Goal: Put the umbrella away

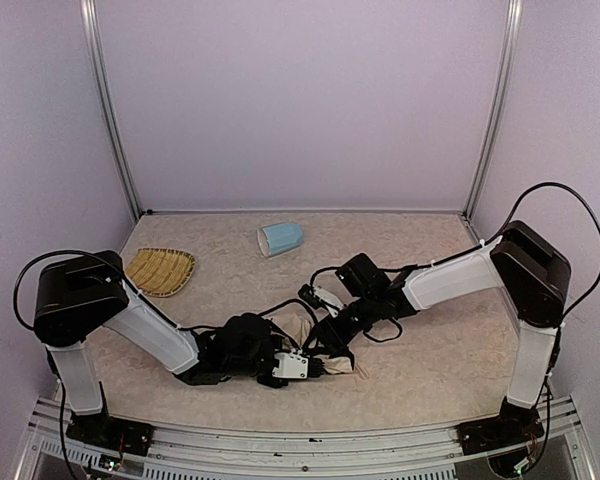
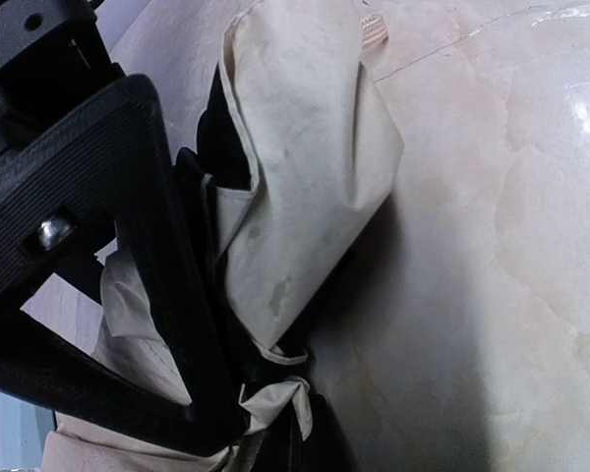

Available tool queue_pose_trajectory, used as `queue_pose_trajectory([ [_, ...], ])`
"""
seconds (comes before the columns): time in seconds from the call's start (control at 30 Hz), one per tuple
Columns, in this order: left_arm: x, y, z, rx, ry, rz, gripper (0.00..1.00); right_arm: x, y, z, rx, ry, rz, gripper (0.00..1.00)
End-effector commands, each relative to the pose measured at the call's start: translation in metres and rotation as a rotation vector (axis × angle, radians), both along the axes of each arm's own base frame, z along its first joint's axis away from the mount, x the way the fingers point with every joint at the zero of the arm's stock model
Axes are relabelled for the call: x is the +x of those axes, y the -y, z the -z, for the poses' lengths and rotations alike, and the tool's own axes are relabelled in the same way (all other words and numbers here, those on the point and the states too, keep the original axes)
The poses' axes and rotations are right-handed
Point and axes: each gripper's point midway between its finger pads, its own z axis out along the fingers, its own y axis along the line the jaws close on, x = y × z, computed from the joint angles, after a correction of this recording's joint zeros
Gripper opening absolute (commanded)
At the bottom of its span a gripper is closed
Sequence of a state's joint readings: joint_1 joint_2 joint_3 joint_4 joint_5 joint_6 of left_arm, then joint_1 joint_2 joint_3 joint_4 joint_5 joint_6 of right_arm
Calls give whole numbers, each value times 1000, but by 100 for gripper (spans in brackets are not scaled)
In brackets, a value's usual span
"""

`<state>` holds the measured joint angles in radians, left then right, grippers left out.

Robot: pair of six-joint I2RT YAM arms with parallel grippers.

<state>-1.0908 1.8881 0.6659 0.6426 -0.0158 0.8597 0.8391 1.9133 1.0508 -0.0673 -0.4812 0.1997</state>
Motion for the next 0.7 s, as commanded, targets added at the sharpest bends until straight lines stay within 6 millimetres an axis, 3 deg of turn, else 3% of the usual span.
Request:
queue_pose_trajectory([
  [0.0, 8, -6, -9, -22, 18, -40, 0, -9, 23, 47, -165, -34, 20, 50],
  [0.07, 8, -8, -11, -25, 22, -53, 0, -7, 25, 47, -174, -21, 26, 33],
  [0.2, 13, -17, -24, -62, 50, -112, 1, -4, 23, 41, -162, -1, 19, 13],
  [0.27, 13, -22, -32, -88, 68, -146, 10, -3, 21, 38, -149, 3, 17, 4],
  [0.37, 7, -28, -45, -115, 73, -184, 46, -1, 15, 27, -97, 17, -1, 0],
  [0.43, 0, -30, -57, -145, 46, -193, 58, 2, 12, 17, -68, 43, -12, 0],
  [0.53, -12, -35, -68, -185, -56, -187, 67, 7, 8, 0, -36, 100, -38, 0],
  [0.67, -19, -43, -93, -322, -219, -191, 64, 11, 0, -28, 37, 194, -81, 0],
])
